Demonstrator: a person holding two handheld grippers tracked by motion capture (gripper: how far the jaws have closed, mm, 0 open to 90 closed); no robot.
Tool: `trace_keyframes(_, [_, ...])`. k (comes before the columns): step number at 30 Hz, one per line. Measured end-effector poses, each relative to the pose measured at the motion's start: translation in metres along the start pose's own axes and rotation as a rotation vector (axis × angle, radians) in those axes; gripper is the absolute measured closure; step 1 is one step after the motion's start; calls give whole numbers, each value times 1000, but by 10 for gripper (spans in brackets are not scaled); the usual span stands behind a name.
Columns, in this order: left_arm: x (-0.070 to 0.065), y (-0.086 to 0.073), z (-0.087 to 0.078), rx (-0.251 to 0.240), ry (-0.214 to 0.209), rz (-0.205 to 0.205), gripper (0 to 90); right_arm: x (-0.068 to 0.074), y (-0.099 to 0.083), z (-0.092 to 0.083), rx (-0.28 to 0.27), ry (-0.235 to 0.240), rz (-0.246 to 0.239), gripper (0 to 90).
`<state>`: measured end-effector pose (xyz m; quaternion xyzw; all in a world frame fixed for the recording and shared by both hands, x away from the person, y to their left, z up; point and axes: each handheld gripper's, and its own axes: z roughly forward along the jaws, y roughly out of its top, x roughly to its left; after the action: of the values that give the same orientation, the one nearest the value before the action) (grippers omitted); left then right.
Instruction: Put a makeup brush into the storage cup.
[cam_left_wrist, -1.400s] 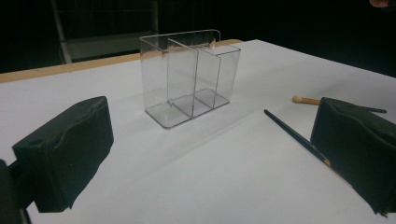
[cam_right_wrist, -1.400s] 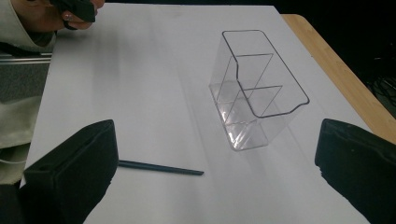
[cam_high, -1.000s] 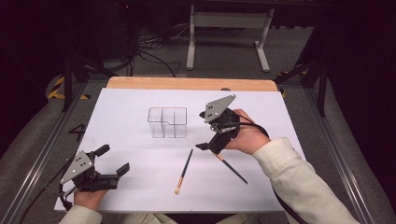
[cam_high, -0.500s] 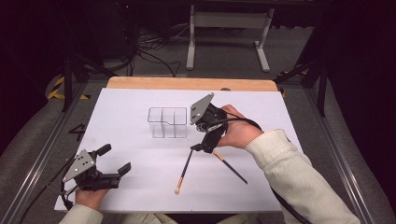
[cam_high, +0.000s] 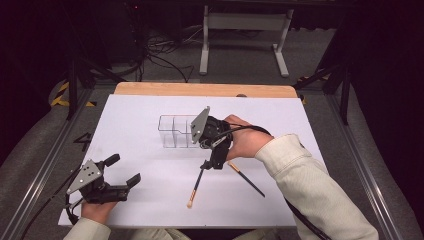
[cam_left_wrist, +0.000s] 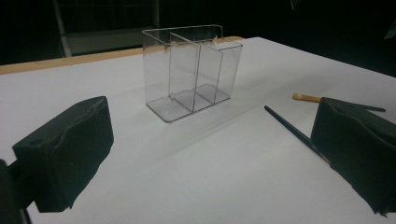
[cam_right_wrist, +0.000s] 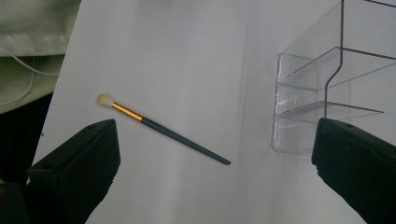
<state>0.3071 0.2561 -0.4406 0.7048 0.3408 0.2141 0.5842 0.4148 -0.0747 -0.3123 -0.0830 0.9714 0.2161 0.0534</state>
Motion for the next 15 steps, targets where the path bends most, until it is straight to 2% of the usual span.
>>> trace_keyframes(6, [0, 0, 0, 3, 4, -1, 3, 0, 5, 4, 27, 6, -23, 18])
trace_keyframes(15, [0, -1, -4, 9, 15, 2, 3, 3, 9, 18, 89, 29, -23, 19])
